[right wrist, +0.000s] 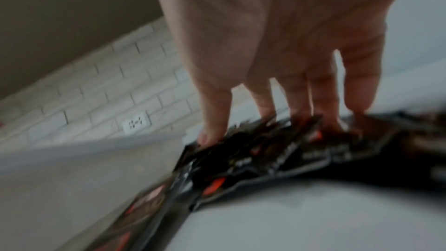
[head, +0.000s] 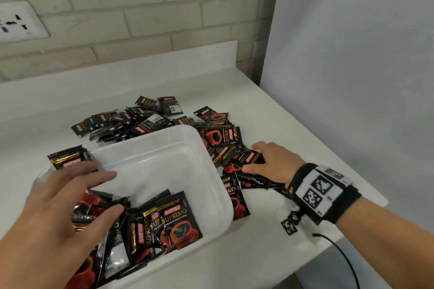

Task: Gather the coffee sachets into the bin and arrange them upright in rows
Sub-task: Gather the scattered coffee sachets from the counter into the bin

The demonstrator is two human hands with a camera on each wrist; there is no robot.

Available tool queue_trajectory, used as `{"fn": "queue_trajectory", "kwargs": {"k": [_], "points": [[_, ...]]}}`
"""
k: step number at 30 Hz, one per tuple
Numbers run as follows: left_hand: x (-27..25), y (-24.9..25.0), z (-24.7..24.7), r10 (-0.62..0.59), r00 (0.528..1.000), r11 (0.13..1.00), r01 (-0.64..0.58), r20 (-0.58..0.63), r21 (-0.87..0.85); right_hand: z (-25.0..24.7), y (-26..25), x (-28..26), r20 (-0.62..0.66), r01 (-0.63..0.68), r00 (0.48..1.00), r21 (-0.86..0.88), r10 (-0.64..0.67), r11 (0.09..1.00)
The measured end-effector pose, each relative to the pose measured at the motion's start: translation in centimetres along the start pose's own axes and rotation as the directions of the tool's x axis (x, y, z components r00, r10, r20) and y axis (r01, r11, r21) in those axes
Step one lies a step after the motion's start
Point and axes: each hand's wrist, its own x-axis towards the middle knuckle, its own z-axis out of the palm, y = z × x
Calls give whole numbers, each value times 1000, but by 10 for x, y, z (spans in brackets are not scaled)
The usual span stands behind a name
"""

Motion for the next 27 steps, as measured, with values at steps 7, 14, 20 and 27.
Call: {"fn": "queue_trajectory", "kwargs": {"k": [7,14,20,27], "points": [[12,46,5,28,998,999,-27,-50,22,0,-2,9,105,12,994,231,-37,973],[30,66,14,25,998,996,-20,52,-84,-27,-2,2,111,75,988,258,-107,963],[49,82,26,-23,990,983,48,139,-179,-43,0,-14,155,119,975,230,-157,966],[63,106,41,-17,985,896,90,170,-435,-72,-29,-49,-86,307,952,295,-295,905]]}}
